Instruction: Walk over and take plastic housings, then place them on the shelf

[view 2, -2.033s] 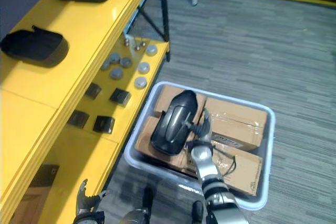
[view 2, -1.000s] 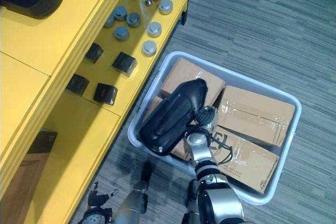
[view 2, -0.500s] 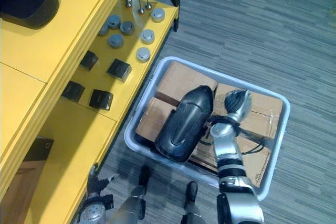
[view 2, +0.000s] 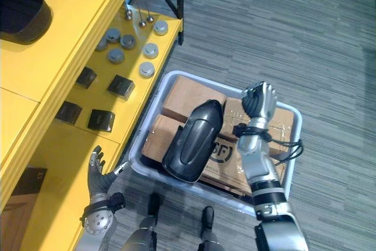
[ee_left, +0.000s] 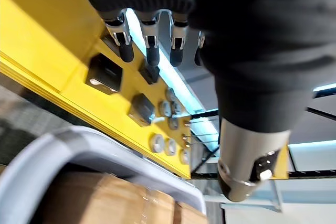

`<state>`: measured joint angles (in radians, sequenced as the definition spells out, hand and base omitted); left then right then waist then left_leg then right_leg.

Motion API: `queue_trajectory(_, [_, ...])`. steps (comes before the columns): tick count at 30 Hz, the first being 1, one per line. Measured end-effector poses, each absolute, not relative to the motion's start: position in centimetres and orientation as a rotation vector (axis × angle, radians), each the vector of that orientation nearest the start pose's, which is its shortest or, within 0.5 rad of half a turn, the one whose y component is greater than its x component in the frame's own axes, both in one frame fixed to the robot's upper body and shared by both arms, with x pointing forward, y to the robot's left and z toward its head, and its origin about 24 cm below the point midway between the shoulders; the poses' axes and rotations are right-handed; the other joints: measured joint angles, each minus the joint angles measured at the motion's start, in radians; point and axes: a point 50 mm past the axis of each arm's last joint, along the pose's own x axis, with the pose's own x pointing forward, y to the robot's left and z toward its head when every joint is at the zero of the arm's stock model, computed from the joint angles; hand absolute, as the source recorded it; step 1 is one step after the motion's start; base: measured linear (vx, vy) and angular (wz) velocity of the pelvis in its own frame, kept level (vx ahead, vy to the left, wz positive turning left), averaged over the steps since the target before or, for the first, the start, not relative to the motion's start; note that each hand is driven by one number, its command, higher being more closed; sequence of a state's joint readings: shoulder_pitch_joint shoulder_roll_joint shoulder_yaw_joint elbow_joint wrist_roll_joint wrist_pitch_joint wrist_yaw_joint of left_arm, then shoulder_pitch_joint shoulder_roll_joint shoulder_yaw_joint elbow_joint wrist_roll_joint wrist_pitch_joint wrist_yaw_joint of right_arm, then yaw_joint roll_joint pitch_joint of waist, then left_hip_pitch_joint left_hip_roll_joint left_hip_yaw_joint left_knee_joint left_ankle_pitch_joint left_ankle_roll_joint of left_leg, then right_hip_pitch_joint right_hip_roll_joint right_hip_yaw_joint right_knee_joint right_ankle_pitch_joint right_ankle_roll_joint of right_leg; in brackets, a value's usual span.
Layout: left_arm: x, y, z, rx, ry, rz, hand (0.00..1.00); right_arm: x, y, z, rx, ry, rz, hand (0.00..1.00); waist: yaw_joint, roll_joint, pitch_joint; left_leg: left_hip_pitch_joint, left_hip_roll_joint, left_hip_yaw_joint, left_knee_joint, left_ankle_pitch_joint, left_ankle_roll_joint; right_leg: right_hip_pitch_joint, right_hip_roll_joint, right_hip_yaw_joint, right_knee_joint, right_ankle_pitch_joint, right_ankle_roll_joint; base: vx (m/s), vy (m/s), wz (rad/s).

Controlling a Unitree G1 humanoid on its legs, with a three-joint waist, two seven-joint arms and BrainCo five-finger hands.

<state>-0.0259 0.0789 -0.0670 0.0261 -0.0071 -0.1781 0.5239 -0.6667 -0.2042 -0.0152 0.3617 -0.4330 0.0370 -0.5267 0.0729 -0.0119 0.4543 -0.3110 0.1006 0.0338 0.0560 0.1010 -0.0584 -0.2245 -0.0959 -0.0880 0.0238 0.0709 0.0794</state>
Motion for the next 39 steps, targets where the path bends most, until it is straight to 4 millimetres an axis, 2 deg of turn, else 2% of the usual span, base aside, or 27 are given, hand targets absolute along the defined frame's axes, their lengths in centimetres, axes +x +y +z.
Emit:
queue_trajectory(4, [25.0,15.9,5.4,-0.014,-0.159,0.438,0.0,34.3,-13.2,11.4,-0.403,-0.24,-0.431,0.0,0.003,0.0,0.0,-0.003,0.007,0.013,0.0,-0.001,-0.001,-0.005,0.007,0.015,-0.014,0.009,-0.007,-0.03,0.025,-0.15])
queue_trajectory(6, [24.9,15.4,4.9,-0.013,-0.138,0.423,0.0,34.2,-12.4,10.5,-0.387,-0.199,-0.423,0.0,0.003,0.0,0.0,-0.006,0.007,0.008,-0.002,-0.001,-0.001,-0.006,0.007,0.012,-0.014,0.009,-0.007,-0.04,0.028,0.05])
queue_trajectory(13, [24.5,15.6,2.2,0.019,-0.018,0.432,0.0,34.4,-12.8,11.1,-0.368,-0.207,-0.506,0.0,0.023,0.002,0.001,-0.037,-0.006,-0.036,-0.033,0.03,-0.002,-0.025,0.002,-0.035,-0.018,0.009,-0.007,0.01,0.038,0.19])
queue_trajectory(18, [24.0,15.2,-0.6,0.045,0.106,0.407,0.0,34.8,-13.9,9.9,-0.377,-0.104,-0.602,0.0,0.041,0.007,0.003,-0.051,-0.022,-0.049,-0.032,0.034,-0.001,-0.026,-0.011,-0.057,-0.021,0.006,-0.003,0.04,0.058,0.13])
queue_trajectory(21, [23.7,14.9,-2.0,0.036,0.176,0.388,0.0,34.5,-14.8,9.2,-0.367,-0.042,-0.694,0.0,0.052,0.021,0.011,-0.054,-0.028,-0.065,-0.032,0.034,0.0,-0.022,-0.015,-0.064,-0.019,0.002,0.001,0.01,0.049,0.13])
queue_trajectory(26, [23.3,15.2,-3.1,0.038,0.23,0.399,0.0,34.0,-15.2,8.7,-0.366,-0.007,-0.773,0.0,0.052,0.03,0.016,-0.06,-0.034,-0.073,-0.032,0.035,0.001,-0.026,-0.019,-0.07,-0.015,-0.001,0.005,0.01,0.033,0.06])
queue_trajectory(31, [23.2,15.2,-3.7,0.051,0.255,0.394,0.0,31.4,-16.8,7.9,-0.387,-0.025,-0.887,0.0,0.05,0.035,0.019,-0.069,-0.043,-0.09,-0.025,0.037,0.004,-0.025,-0.028,-0.091,-0.002,-0.015,0.012,0.03,0.023,0.13])
queue_trajectory(36, [23.2,15.4,-3.8,0.038,0.264,0.403,0.0,30.3,-17.2,7.4,-0.426,-0.03,-0.92,0.0,0.041,0.036,0.019,-0.064,-0.047,-0.087,-0.02,0.035,0.006,-0.025,-0.032,-0.086,0.006,-0.016,0.012,0.01,0.012,-0.02])
queue_trajectory(37, [23.1,15.5,-3.9,0.039,0.268,0.406,0.0,30.0,-17.1,7.0,-0.434,-0.019,-0.91,1.0,0.041,0.036,0.019,-0.062,-0.045,-0.086,-0.018,0.034,0.005,-0.025,-0.032,-0.083,0.009,-0.016,0.012,-0.01,0.014,-0.08])
queue_trajectory(39, [23.1,15.5,-3.9,0.039,0.27,0.408,0.0,29.9,-16.7,6.3,-0.446,-0.001,-0.869,1.0,0.041,0.036,0.019,-0.057,-0.043,-0.08,-0.018,0.032,0.004,-0.025,-0.03,-0.078,0.016,-0.017,0.012,-0.01,0.015,-0.11])
